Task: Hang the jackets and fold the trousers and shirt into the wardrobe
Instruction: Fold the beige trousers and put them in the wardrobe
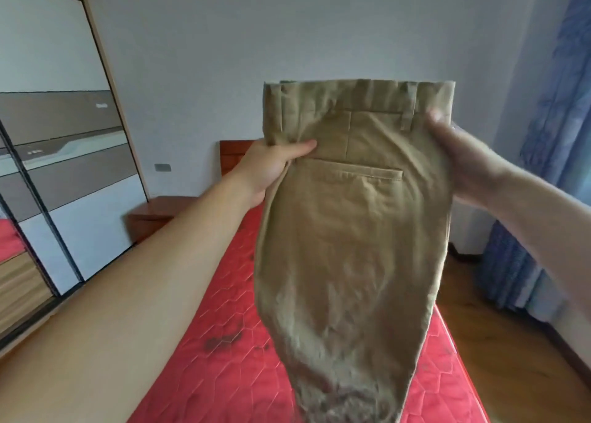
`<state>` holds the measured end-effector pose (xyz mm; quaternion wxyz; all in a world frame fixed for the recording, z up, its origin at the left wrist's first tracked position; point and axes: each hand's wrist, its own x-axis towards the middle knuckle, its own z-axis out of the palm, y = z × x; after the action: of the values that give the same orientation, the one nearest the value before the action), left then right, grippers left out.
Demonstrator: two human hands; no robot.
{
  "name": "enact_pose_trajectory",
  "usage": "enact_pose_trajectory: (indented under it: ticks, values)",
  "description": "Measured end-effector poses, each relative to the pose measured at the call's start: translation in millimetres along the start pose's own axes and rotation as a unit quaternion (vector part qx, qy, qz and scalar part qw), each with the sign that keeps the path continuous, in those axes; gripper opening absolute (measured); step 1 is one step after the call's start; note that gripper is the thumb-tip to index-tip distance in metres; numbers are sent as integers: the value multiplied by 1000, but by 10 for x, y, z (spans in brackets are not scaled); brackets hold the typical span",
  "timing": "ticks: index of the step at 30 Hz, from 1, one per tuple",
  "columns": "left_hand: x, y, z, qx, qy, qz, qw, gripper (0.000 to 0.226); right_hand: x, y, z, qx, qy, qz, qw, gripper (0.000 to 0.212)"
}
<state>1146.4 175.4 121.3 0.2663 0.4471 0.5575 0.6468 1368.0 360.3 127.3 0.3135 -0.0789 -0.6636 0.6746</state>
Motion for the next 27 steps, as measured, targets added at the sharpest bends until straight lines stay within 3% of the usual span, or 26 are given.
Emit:
enact_pose_trajectory:
  ticks: [3, 6, 8, 11, 13, 15, 17, 19, 21, 23, 25, 27]
  values:
    - [60, 14, 35, 40, 11, -23, 999, 35, -108, 160, -4, -75, 19, 70, 995, 48]
    - [111, 1, -90, -50, -18, -41, 998, 37, 29, 36, 72, -72, 140, 33, 987, 28]
    - [77, -86, -192, -49, -70, -73, 994, 47, 153, -57, 70, -39, 209, 46, 976, 29]
    - [-105, -446, -207, 11, -76, -128, 989, 38, 234, 101, 7, -41, 217, 118, 968, 39]
    - [-112, -571, -176, -7, -74, -116, 990, 29, 295, 149, -32, -41, 215, 149, 964, 41]
    - [-25, -573, -204, -65, -54, -90, 992, 19, 350, 76, -138, 4, 175, 140, 975, 46]
    - [76, -620, -279, -111, -3, -101, 989, 29, 242, 53, -205, 72, 58, 128, 987, 70]
    - [68, -892, -331, -54, 43, -168, 983, 39, -36, 426, -246, 53, -58, 184, 980, 91]
    - [-53, -1261, -361, -25, 61, -229, 971, 38, -379, 1014, -174, -36, -101, 271, 957, 78]
    - [-162, -1422, -380, -61, 77, -263, 960, 35, -526, 1358, -15, -55, -48, 290, 954, 52]
    - [-201, -1454, -464, -118, 92, -238, 960, 33, -438, 1422, 11, -12, 25, 275, 961, 33]
    - [-285, -1448, -511, -203, 66, -210, 954, 47, -298, 1315, -35, 88, 61, 248, 963, 29]
